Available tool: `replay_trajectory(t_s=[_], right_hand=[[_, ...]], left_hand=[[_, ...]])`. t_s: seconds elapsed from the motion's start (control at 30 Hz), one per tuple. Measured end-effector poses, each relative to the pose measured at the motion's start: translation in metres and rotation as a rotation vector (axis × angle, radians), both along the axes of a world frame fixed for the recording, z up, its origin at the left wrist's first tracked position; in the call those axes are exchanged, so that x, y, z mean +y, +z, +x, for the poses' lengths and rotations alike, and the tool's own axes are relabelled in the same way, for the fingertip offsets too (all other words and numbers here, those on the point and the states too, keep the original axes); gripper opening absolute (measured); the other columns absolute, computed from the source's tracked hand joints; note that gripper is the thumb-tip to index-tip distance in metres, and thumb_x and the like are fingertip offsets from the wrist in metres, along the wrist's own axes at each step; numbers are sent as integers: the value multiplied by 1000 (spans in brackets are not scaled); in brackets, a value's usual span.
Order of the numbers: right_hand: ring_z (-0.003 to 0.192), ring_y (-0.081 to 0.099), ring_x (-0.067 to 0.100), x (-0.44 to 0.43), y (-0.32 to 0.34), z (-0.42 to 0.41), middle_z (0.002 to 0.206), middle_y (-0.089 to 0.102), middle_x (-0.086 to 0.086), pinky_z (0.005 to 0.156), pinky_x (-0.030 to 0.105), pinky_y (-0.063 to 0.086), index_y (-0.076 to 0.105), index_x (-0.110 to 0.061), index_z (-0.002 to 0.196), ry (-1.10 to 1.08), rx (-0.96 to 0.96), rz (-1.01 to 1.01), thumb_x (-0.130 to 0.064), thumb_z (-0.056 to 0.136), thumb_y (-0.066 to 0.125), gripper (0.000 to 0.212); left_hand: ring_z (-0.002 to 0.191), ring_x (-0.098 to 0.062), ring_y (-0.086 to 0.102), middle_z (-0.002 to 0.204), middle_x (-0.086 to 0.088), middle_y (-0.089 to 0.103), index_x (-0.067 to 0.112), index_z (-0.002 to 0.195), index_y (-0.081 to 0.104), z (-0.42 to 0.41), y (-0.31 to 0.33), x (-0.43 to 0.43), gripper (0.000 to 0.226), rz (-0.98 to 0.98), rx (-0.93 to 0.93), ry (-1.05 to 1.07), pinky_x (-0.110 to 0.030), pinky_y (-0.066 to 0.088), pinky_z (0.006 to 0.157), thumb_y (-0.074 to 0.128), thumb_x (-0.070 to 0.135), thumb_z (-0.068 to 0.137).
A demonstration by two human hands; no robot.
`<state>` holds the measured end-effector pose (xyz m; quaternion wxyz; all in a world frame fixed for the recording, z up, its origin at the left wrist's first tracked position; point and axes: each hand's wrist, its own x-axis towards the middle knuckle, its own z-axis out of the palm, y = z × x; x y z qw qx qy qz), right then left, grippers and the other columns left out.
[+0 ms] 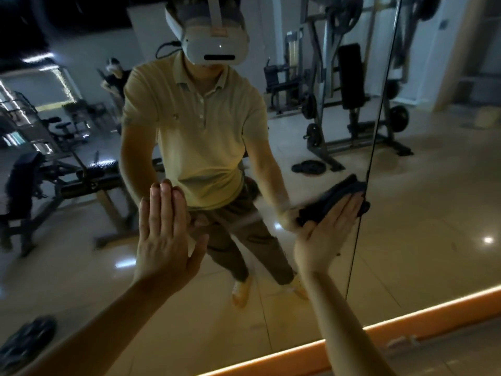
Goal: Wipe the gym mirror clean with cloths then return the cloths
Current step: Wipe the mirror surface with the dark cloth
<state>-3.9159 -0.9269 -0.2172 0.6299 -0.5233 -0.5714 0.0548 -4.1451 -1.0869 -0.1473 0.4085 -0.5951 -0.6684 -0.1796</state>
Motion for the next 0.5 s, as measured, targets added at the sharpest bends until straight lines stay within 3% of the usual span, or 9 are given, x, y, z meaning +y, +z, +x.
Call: replay_trajectory(t_s=[0.07, 0.1, 0.2, 0.27, 0.33, 0.43, 0.5], right_hand=[[157, 21, 42, -31, -9, -50, 167, 25, 27, 126, 61, 22, 29, 8, 157, 77, 28, 74, -42, 109, 23, 70], [158, 21, 40, -52, -21, -74, 168, 24, 24, 127, 59, 21, 28, 3, 159, 180, -78, 127, -40, 109, 27, 66], [161, 12, 26, -78, -62, -90, 175, 7, 4, 130, 48, 14, 22, -16, 166, 476, -692, 437, -29, 102, 53, 72], [161, 9, 22, -55, -76, -59, 175, 9, 1, 131, 43, 10, 24, -19, 165, 466, -875, 516, -26, 92, 64, 83], [161, 8, 23, -31, -87, -18, 173, 16, 5, 131, 45, 9, 25, -17, 164, 357, -781, 332, -26, 88, 70, 89], [160, 7, 29, -2, -94, 37, 172, 12, 14, 128, 53, 19, 15, -7, 163, 100, -349, -68, -14, 87, 66, 92], [160, 5, 33, -2, -84, 29, 172, 7, 19, 127, 58, 21, 6, -3, 163, 39, -117, -211, -9, 89, 56, 90]], left_hand=[[161, -42, -2, 173, -22, -8, -2, 165, 0, -3, -2, 1, 95, 6, 2, -2, -50, -5, 131, 42, 55, 101], [161, -43, -2, 173, -23, -8, -2, 165, 0, -5, -2, 1, 95, 8, 9, -5, -50, -5, 131, 41, 56, 101], [161, -42, -2, 173, -23, -8, -3, 165, 0, -11, -2, 1, 96, 9, 35, 8, -51, -3, 131, 39, 58, 101], [161, -42, -4, 173, -23, -9, -3, 164, 0, -13, -1, 1, 98, 9, 43, 17, -52, -3, 131, 39, 61, 101], [161, -42, -6, 173, -22, -12, -3, 164, -1, -10, -2, 3, 100, 2, 33, 27, -52, -5, 130, 37, 64, 101], [160, -43, -8, 171, -23, -15, -5, 163, -4, -5, -3, 5, 103, 1, 30, 38, -53, -7, 130, 37, 66, 100], [160, -43, -8, 171, -23, -16, -5, 163, -4, -1, -2, 4, 104, 0, 25, 42, -52, -7, 130, 37, 66, 100]])
